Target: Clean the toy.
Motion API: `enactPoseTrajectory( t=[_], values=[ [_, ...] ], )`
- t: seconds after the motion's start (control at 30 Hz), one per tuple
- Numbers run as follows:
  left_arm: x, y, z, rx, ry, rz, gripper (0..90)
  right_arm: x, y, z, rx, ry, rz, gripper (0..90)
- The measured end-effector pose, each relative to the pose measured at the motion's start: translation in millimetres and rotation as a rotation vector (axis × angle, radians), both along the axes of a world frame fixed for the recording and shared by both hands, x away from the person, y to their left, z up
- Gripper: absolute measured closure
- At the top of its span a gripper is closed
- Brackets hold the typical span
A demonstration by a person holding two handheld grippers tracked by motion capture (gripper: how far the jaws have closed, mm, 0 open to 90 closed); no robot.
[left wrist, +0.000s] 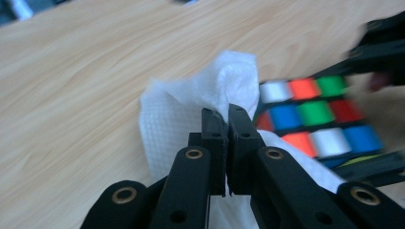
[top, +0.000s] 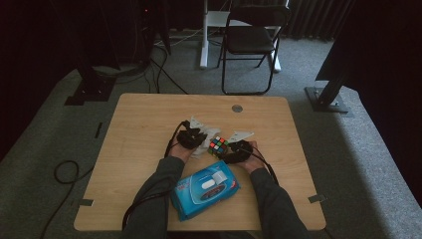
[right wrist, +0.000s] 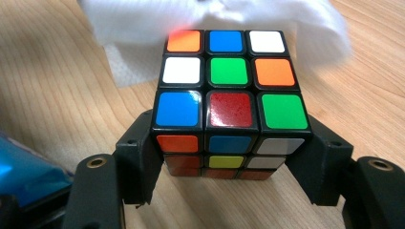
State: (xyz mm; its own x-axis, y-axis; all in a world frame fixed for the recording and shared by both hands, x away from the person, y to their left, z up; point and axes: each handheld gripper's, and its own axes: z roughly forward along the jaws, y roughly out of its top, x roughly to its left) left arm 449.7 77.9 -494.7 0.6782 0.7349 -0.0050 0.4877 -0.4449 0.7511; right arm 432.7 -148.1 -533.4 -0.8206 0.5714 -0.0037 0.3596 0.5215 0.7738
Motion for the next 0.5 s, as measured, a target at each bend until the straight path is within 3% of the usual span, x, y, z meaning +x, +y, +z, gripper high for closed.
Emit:
enactPoseTrajectory(
  t=[0.13, 0.23, 0.5],
  values=[
    [1.1, 1.9, -9.9, 0.036, 0.033, 0.0, 87.6, 1.1, -2.3, 0.2, 0.001, 0.005, -0.001, 33.8],
    [0.0, -4.6, -18.6, 0.037, 0.071, -0.041, 87.0, 3.0, -6.4, 0.5, 0.013, 0.018, -0.032, 31.9],
    [-0.9, -11.8, -18.1, 0.041, 0.082, -0.093, 87.0, 3.2, -18.5, 6.3, 0.022, 0.015, -0.071, 26.6]
  ],
)
